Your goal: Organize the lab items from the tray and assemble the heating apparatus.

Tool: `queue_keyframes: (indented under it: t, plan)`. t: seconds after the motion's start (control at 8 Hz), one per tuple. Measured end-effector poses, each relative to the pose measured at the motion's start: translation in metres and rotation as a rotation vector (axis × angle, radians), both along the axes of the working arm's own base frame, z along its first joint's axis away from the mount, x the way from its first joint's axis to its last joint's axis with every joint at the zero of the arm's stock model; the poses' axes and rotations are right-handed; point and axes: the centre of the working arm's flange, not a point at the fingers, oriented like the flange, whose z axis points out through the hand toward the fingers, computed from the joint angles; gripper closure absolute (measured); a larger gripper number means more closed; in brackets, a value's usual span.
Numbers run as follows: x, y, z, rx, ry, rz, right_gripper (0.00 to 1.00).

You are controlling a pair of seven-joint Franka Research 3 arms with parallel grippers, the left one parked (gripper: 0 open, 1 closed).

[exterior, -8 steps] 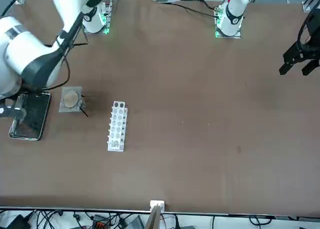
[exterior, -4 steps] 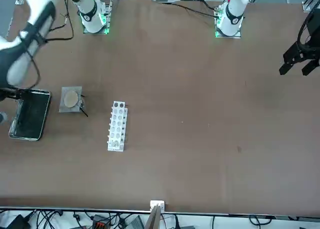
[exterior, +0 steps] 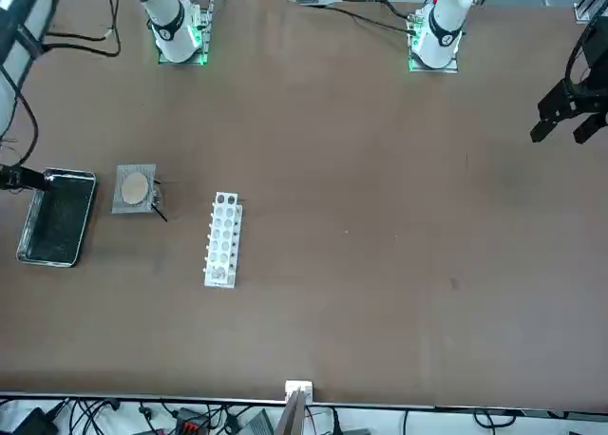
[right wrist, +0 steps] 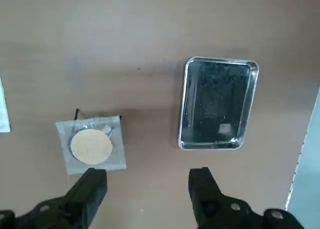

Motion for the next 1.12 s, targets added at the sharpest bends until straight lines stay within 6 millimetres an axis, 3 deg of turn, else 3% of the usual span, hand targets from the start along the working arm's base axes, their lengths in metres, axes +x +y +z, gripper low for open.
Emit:
queue_keyframes:
  t: [0.38,0.62,0.88,1.12]
  plan:
    - [-0.008,0.012,0.028,0.059,-0.054,-0.025,0.00]
    - [-0.022,0.042,0.057,0.110,-0.109,-0.040,0.00]
    - [-0.045,0.069,0.075,0.148,-0.122,-0.034,0.00]
    - [-0.074,0.076,0.084,0.160,-0.126,-0.023,0.00]
